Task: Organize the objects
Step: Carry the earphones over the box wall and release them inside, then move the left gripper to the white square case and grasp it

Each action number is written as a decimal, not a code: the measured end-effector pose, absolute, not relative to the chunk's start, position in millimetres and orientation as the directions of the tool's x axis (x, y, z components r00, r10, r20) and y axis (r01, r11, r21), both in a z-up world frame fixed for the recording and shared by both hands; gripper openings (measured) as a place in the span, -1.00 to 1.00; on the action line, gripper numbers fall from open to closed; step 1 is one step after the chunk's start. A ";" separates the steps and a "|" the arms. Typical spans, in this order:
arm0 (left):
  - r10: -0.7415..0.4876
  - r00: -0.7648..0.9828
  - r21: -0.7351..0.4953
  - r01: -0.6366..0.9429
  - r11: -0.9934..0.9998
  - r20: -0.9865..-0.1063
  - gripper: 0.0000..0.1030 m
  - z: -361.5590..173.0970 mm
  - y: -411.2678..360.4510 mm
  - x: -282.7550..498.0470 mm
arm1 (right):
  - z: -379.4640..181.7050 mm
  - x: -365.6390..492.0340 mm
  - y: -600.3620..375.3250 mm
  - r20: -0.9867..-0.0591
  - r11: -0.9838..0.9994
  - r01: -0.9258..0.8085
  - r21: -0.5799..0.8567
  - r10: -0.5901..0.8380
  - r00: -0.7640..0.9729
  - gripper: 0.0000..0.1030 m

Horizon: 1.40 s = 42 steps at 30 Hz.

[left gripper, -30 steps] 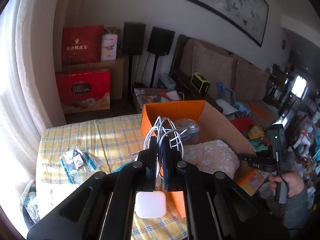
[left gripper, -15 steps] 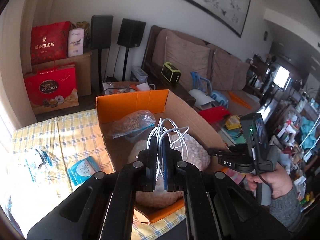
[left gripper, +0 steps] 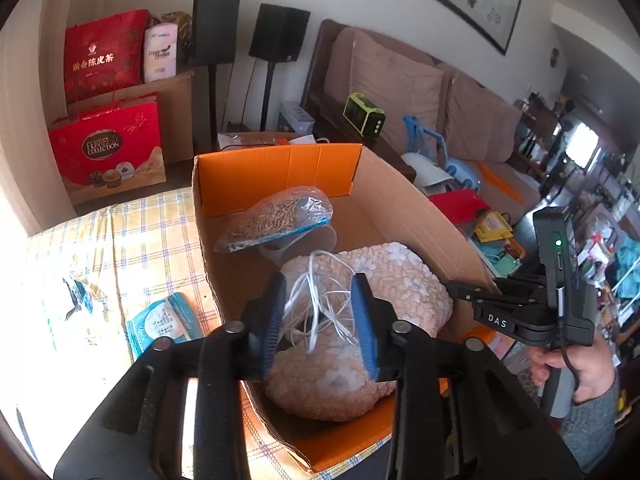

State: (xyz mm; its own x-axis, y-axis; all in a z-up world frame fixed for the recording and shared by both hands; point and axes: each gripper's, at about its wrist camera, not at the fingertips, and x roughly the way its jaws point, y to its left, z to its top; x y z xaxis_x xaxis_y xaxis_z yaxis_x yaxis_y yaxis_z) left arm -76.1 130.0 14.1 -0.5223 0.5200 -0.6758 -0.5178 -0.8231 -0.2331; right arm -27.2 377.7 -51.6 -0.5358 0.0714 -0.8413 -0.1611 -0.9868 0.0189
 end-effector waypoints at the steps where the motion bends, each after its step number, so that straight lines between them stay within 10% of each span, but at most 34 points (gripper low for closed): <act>1: 0.526 -0.525 -0.241 -0.516 -0.822 -0.670 -0.26 15.3 126.7 -75.8 | -51.8 -27.3 377.7 -0.842 -0.987 -0.161 0.019 0.071 -0.535 -0.68; 14: 0.455 -0.612 -0.220 -0.422 -0.880 -0.647 0.73 37.6 81.0 -74.1 | -51.8 -26.6 377.1 -0.841 -0.986 -0.164 0.021 0.071 -0.536 -0.68; 42: 0.294 -0.546 -0.146 -0.298 -0.943 -0.785 0.73 -25.1 22.3 -75.8 | -48.8 -26.8 375.9 -0.841 -0.985 -0.169 0.020 0.075 -0.536 -0.68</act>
